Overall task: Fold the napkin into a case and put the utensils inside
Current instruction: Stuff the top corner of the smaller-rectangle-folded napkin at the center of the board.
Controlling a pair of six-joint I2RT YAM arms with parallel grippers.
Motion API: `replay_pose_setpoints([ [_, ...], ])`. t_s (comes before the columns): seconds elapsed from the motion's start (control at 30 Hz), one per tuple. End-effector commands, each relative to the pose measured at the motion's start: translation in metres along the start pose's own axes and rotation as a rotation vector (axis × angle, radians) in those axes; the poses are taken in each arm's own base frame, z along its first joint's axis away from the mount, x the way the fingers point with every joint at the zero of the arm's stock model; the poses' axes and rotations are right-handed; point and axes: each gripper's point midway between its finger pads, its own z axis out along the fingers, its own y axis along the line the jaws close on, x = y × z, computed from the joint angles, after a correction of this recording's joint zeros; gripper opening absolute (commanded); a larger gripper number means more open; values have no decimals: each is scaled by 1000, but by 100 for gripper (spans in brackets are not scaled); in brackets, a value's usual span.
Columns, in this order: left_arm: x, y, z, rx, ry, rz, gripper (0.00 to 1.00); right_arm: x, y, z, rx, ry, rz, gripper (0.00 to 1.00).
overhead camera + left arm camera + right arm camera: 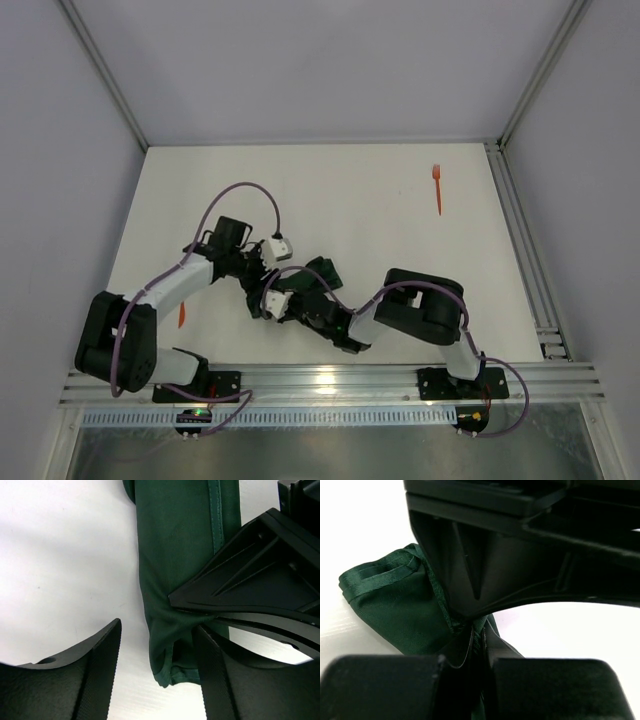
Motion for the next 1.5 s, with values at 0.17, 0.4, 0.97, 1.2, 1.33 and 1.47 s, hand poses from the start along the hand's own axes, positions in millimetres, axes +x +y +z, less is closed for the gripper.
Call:
replay_pose_setpoints([
  [0.17,4,10,20,-75,7,148,48,-50,-29,-1,38,-196,159,4],
  [0.4,13,5,32,-84,44,180,13,-47,-27,-3,28,-214,197,4],
  [0.97,-2,63,10,-508,-5,211,0,-43,-4,-84,-210,-200,474,56],
  [1.2,23,47,16,-501,104,397,0,-2,-70,-65,-102,155,935,37],
  [1.33,39,36,20,-464,174,477,0,9,-99,-44,-39,156,1017,27],
  [1.47,45,29,27,-433,219,561,0,5,-114,-17,-28,111,1095,23],
])
